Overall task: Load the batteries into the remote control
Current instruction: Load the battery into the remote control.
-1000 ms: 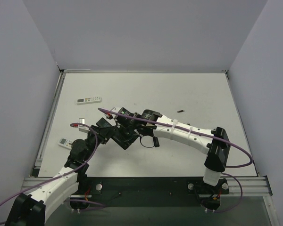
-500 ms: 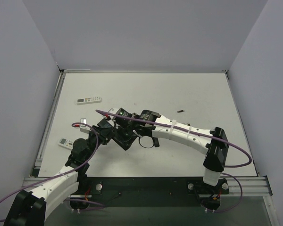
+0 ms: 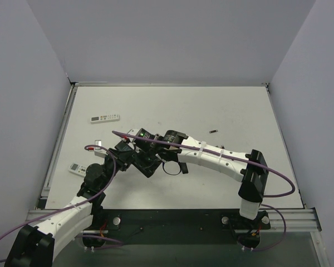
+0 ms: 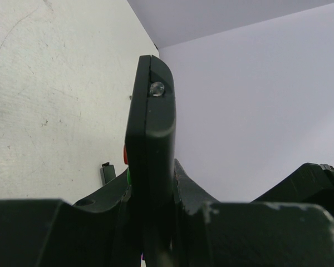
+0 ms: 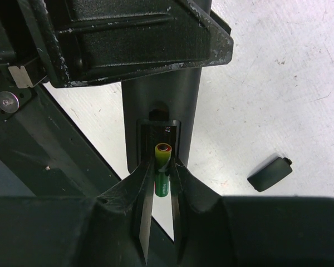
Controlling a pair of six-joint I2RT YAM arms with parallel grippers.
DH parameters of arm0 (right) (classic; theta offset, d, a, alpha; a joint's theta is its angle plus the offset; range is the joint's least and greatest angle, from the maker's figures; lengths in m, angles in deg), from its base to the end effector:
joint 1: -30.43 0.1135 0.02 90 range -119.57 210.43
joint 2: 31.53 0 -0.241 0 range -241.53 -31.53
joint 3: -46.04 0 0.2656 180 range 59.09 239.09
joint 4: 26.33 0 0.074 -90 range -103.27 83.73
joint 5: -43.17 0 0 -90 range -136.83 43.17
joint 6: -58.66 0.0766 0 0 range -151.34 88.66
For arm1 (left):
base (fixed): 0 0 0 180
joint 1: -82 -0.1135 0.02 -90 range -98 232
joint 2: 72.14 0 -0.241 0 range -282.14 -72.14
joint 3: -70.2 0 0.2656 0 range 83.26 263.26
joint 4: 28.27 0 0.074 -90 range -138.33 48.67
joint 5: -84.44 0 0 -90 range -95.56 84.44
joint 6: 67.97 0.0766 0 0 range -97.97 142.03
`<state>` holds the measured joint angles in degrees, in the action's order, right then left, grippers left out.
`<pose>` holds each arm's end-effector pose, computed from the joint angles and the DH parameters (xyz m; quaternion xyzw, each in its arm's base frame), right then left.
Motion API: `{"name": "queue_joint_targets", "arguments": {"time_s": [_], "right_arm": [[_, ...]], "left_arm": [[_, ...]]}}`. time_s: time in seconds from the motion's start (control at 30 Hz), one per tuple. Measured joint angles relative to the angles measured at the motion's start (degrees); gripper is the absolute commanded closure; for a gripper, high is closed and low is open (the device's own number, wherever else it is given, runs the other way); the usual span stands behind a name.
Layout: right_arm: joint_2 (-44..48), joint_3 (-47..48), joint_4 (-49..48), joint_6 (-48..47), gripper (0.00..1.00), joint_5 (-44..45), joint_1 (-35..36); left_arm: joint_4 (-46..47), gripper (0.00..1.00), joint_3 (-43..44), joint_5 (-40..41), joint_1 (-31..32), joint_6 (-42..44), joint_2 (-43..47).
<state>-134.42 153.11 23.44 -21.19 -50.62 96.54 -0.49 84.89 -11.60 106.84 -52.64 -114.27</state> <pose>0.1752 0.4079 0.2603 -0.4452 0.8113 0.2573 0.2782 0.2028 -0.1027 0.1537 -0.2627 0.6542 -0.5646 0.4292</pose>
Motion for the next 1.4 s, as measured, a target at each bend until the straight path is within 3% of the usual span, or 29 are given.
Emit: {"name": "queue_joint_targets", "arguments": {"time_s": [0.6,0.97,1.13,1.4], "right_arm": [[0.0,0.2,0.1,-0.2,0.82,0.5,0.4],[0.3,3.3,0.0,-1.0,0.65,2.1,0.8],[1.8,3.1,-1.0,-1.5,0.49,2.2,1.5],[14.3,-5.3,-7.6,-3.1,0.40,2.1,1.5]], "left_arm": [[-0.4,1.00,0.0,0.0,0.0,-2.5,-0.5],[-0.3,1.00,0.0,-0.2,0.2,-4.5,-0.7],[-0.3,1.00,0.0,-0.4,0.2,-4.6,-0.7],[-0.3,1.00,0.0,-0.9,0.2,-4.8,-0.7]]}}
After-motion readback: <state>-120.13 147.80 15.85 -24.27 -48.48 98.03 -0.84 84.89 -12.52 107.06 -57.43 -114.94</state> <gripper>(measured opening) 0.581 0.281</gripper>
